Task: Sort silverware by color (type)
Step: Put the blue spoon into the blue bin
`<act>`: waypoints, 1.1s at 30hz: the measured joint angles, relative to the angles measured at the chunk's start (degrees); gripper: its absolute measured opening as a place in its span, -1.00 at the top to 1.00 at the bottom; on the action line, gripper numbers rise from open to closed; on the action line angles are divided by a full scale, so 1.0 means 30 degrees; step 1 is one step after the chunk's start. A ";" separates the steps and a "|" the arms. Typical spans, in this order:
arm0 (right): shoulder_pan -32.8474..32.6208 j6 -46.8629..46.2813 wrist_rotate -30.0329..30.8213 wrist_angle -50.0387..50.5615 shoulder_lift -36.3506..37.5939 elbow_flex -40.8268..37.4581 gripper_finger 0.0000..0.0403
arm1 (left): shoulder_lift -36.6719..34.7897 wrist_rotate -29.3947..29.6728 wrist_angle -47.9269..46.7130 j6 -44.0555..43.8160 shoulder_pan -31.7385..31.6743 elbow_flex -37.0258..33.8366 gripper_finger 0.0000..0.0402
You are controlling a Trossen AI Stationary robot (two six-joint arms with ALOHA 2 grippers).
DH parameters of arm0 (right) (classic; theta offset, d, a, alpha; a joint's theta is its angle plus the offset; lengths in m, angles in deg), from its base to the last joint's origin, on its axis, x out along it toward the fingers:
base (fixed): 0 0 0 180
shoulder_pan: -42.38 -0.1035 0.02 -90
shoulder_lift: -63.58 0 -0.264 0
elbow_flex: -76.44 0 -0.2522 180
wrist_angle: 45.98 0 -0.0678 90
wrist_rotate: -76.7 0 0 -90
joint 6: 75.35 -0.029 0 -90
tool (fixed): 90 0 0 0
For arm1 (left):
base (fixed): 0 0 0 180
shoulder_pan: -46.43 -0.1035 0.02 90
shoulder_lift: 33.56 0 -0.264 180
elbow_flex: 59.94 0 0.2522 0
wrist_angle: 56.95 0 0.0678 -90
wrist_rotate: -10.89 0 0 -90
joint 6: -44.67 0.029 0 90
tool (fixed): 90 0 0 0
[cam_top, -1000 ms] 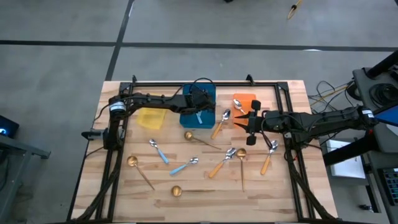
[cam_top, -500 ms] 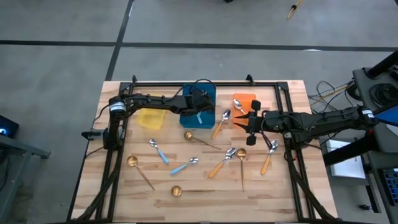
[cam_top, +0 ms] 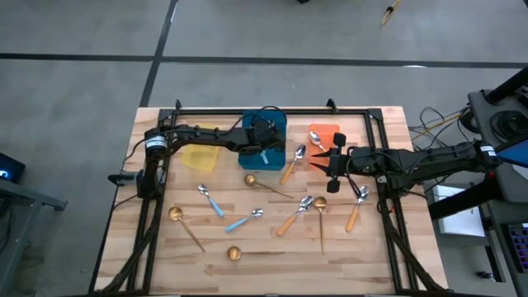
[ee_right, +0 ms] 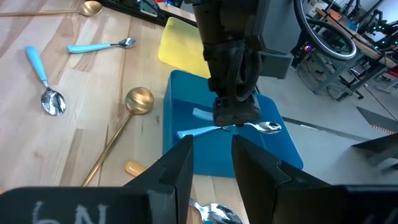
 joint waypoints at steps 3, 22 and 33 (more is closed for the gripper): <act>0.0000 0.0000 0.0000 0.0000 0.0000 0.0000 0.50 | 0.0000 0.0141 0.0000 0.0000 0.0014 0.0000 0.96; 0.0000 0.0000 0.0000 0.0000 0.0000 0.0000 0.50 | 0.0000 0.0726 -0.0015 0.0000 0.0304 -0.0015 0.95; 0.0000 -0.0001 -0.0001 0.0000 -0.0002 -0.0022 0.50 | 0.0000 0.0731 -0.0015 0.0000 0.0369 -0.0015 0.95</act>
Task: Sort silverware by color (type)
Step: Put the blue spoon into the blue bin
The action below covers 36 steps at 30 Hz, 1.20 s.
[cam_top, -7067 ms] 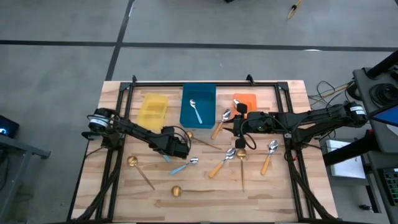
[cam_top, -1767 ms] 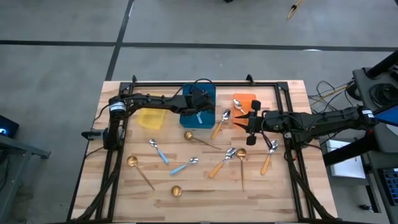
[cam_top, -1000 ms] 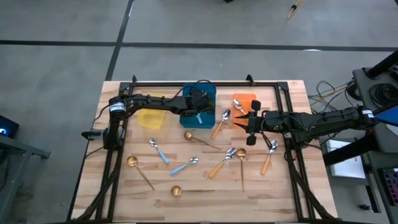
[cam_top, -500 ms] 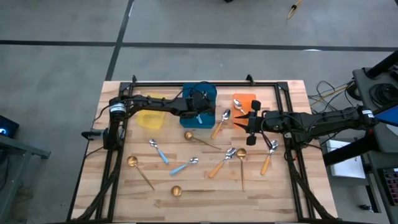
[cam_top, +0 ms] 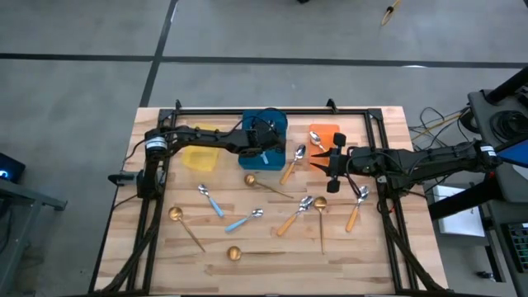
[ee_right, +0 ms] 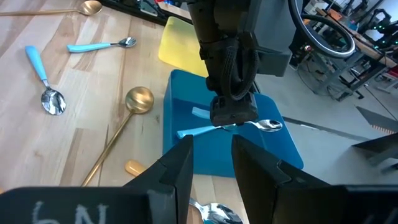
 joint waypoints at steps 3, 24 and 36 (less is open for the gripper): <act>0.0000 -0.0002 0.0001 0.0000 -0.0002 0.0000 0.50 | 0.0000 -0.0133 -0.0002 -0.0002 0.0044 0.0000 0.95; 0.0000 -0.0014 0.0001 0.0000 -0.0006 -0.0007 0.50 | 0.0000 -0.0408 -0.0004 -0.0219 0.0091 -0.0004 0.95; 0.0000 -0.0014 0.0001 -0.0007 -0.0006 -0.0007 0.50 | 0.0007 -0.0648 -0.0891 -0.0496 0.0029 0.0007 0.95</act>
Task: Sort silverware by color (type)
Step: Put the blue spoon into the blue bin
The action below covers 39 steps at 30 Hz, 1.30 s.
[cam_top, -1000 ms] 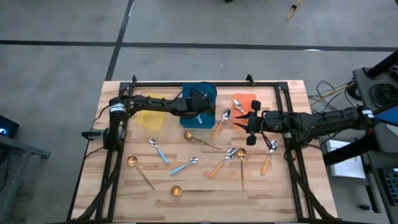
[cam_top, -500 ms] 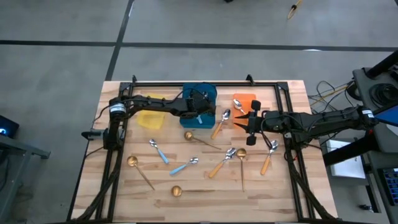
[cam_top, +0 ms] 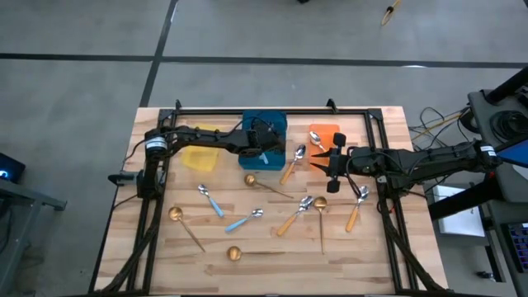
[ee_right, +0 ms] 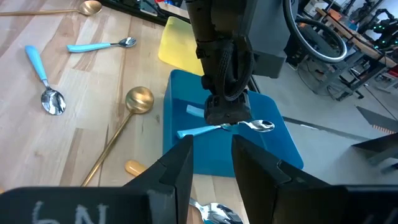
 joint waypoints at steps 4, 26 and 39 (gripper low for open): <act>0.0004 0.0000 0.0000 0.0000 0.0004 0.0000 0.50 | 0.0000 -0.0323 -0.0442 -0.0121 0.0032 0.0000 0.93; 0.0001 0.0000 0.0000 0.0007 0.0000 -0.0007 0.50 | 0.0000 -0.0364 -0.0865 -0.0517 0.0051 0.0000 0.92; 0.0004 0.0000 0.0007 0.0000 0.0000 -0.0007 0.50 | 0.0000 -0.0227 -0.0865 -0.0364 -0.0390 0.0000 0.92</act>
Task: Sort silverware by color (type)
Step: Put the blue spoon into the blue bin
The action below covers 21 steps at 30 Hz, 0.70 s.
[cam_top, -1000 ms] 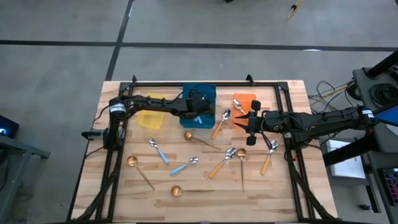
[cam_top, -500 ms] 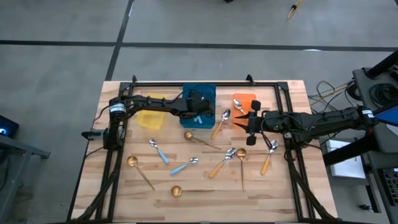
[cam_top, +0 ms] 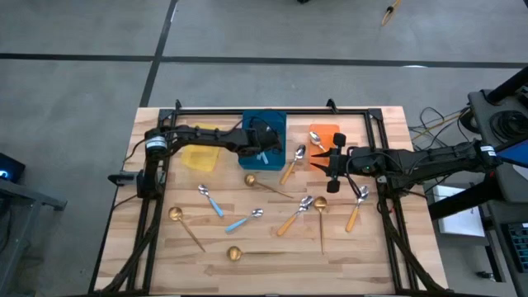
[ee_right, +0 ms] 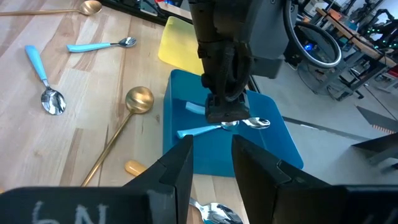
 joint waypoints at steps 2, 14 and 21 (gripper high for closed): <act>-0.0004 0.0000 0.0000 0.0007 0.0000 0.0000 0.50 | 0.0000 0.0023 0.0000 0.0003 -0.0057 0.0000 0.92; -0.0001 0.0014 0.0000 0.0007 0.0003 0.0000 0.50 | 0.0000 0.0041 0.0000 0.0284 -0.0098 0.0000 0.91; 0.0000 0.0011 0.0000 0.0007 0.0004 -0.0007 0.50 | 0.0000 0.0037 0.0004 0.0284 -0.0098 0.0000 0.81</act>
